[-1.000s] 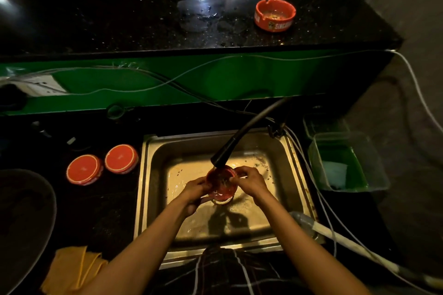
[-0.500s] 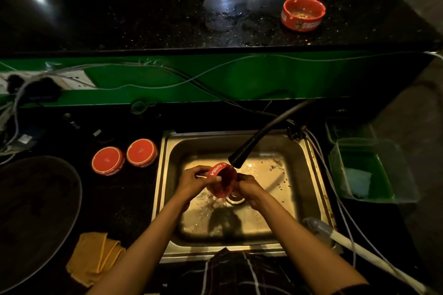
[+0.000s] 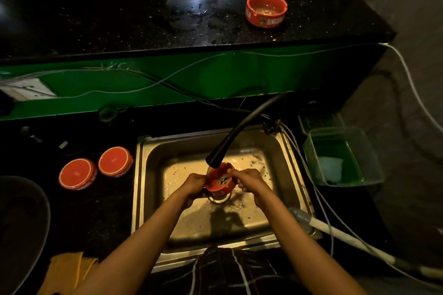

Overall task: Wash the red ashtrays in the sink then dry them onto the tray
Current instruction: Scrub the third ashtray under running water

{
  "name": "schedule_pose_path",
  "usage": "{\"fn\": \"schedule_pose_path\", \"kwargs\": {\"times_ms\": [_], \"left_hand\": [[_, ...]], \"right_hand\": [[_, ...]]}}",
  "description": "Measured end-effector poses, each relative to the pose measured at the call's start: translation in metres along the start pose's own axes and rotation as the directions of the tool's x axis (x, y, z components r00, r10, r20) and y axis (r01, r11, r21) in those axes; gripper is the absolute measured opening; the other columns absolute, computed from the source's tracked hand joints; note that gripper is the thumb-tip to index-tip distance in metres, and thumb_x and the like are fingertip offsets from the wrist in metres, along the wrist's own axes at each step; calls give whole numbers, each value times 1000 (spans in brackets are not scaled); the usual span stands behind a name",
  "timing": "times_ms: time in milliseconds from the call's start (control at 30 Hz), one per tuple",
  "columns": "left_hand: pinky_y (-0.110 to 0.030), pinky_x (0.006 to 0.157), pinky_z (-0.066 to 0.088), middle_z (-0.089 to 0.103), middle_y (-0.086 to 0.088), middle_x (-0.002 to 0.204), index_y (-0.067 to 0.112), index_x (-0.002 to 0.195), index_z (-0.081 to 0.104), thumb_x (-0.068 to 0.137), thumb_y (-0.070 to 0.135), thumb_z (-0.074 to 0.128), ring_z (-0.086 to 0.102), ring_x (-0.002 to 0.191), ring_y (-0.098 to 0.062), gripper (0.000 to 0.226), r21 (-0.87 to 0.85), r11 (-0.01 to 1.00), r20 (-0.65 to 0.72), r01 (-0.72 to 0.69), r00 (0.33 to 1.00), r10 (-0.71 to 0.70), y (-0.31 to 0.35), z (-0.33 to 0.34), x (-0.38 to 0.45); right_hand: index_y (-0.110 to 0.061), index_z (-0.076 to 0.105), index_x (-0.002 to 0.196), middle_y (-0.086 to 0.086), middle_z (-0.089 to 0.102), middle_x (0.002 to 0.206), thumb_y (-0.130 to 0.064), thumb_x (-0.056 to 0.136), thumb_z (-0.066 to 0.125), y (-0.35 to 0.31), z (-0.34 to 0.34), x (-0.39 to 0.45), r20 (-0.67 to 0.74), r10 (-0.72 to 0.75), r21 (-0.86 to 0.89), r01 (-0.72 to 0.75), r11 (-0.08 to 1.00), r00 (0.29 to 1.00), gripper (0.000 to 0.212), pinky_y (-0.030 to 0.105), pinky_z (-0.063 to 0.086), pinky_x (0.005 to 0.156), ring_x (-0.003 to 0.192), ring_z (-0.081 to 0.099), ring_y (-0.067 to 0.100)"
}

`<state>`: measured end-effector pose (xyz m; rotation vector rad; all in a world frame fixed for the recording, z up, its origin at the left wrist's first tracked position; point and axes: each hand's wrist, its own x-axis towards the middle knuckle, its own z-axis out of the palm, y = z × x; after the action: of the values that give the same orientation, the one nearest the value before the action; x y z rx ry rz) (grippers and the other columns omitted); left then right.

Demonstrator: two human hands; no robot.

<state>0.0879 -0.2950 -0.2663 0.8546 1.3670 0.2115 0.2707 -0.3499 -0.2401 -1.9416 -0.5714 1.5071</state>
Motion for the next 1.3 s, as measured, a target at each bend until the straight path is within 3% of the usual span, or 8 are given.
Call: {"fn": "schedule_pose_path", "kwargs": {"times_ms": [133,367,533,667,767,967,1100,1300], "left_hand": [[-36,78,60,72,-19,101,-4,106,68,96,-1,53,69,88,-28,18,-189,982,16,-5,1000,8,-13,3,-4],[-40,84,59,73,-19,105,6,110,66,78,8,82,71,99,-32,36,-319,944,-117,-85,992,50,-28,-38,-15],[-33,75,60,74,-10,93,10,102,66,68,22,91,72,90,-24,44,-114,982,-198,-148,972,124,-20,-52,-25],[-30,66,59,71,-8,88,14,96,65,69,27,89,70,83,-20,38,110,981,-234,-158,955,180,-8,-52,-20],[-31,66,61,71,-4,84,17,91,69,71,18,86,70,79,-17,26,223,957,-228,-184,945,235,-3,-49,-15],[-41,76,62,72,-8,97,14,101,71,73,-6,70,71,86,-25,35,249,940,-111,-234,957,268,1,-32,-4],[-44,81,60,68,-9,106,13,105,67,74,-6,71,67,99,-27,36,147,961,-98,-235,963,250,-3,-13,3],[-45,85,60,65,-8,110,13,108,59,77,1,77,66,101,-26,37,42,977,-123,-207,970,211,-19,-8,5]], "right_hand": [[-16,69,104,-5,64,100,-46,77,74,-9,6,10,-26,-110,-219,101,970,994,40,35,51,83,98,61,15],[-25,71,119,2,73,112,-37,91,60,-10,39,34,112,-107,-430,145,891,988,33,44,54,92,102,68,22],[-12,73,107,11,76,100,-22,87,69,13,59,46,187,13,-322,49,946,982,22,45,55,86,90,68,25],[-3,71,98,16,75,84,-42,85,70,22,59,29,192,26,-240,21,970,981,41,34,46,64,68,61,21],[-7,73,99,13,74,91,-25,89,69,19,46,19,181,5,-189,30,982,983,21,27,51,62,75,64,20],[-15,68,107,4,73,100,-2,77,79,15,6,12,66,-75,-151,84,985,995,35,24,53,70,95,69,18],[-16,71,108,-1,75,101,-11,70,86,17,-5,13,-2,-213,-263,205,943,977,42,38,56,90,97,70,15],[-21,70,115,-5,73,111,-24,83,75,16,9,6,-1,-477,-481,418,771,879,33,26,46,92,107,65,12]]}}
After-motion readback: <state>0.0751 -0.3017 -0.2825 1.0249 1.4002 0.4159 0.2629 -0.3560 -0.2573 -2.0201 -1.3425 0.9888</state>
